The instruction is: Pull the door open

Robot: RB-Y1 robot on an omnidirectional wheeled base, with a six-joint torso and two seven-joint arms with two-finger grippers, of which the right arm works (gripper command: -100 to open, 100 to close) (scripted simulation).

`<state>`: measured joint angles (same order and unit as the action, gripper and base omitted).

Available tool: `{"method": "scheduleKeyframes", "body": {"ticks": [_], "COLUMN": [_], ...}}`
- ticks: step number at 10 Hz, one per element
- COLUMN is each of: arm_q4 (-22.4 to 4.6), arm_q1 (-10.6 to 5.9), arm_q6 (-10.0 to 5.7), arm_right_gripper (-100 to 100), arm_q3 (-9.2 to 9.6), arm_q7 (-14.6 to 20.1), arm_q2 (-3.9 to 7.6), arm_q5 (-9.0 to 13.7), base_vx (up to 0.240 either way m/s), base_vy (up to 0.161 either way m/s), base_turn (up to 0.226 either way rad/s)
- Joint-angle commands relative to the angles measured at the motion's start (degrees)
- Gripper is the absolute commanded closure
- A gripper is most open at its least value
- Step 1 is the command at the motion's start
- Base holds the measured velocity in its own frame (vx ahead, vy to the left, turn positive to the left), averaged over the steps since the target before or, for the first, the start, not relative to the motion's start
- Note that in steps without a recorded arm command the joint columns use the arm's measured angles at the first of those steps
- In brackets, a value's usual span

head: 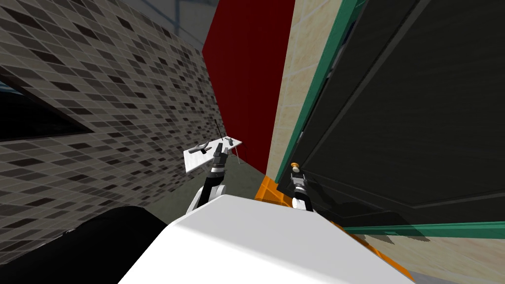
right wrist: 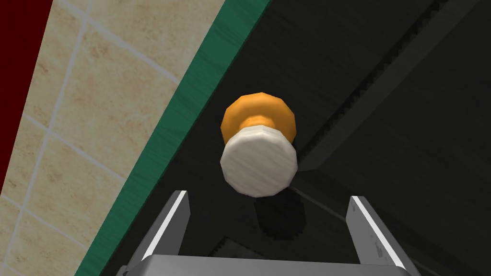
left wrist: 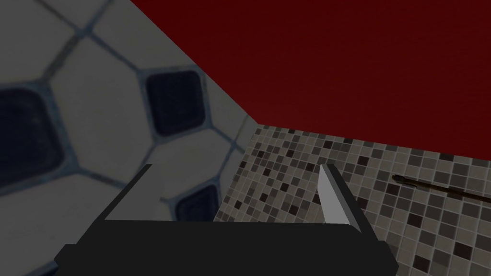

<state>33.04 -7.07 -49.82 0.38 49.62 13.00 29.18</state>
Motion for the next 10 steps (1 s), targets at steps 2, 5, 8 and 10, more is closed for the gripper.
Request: {"method": "scheduleKeyframes", "body": {"ticks": [2,5,8,10], "arm_q4": [0.3,0.5,0.8,0.9], "arm_q1": [-0.39,-0.57,-0.90,-1.05], "arm_q6": [0.07,0.11,0.19,0.23], "arm_right_gripper": [-100,-100,-100,-100], "arm_q3": [0.81,1.18,1.87,2.19], "arm_q7": [4.3,7.5,12.1,14.3], "arm_q2": [-0.70,-1.03,-1.65,-1.94], "arm_q5": [2.3,3.3,5.2,6.1], "base_vx": [-0.064,-0.055,-0.063,-0.044], "base_vy": [-0.011,-0.011,-0.013,-0.009], "base_turn": [0.057,0.021,0.037,0.023]}}
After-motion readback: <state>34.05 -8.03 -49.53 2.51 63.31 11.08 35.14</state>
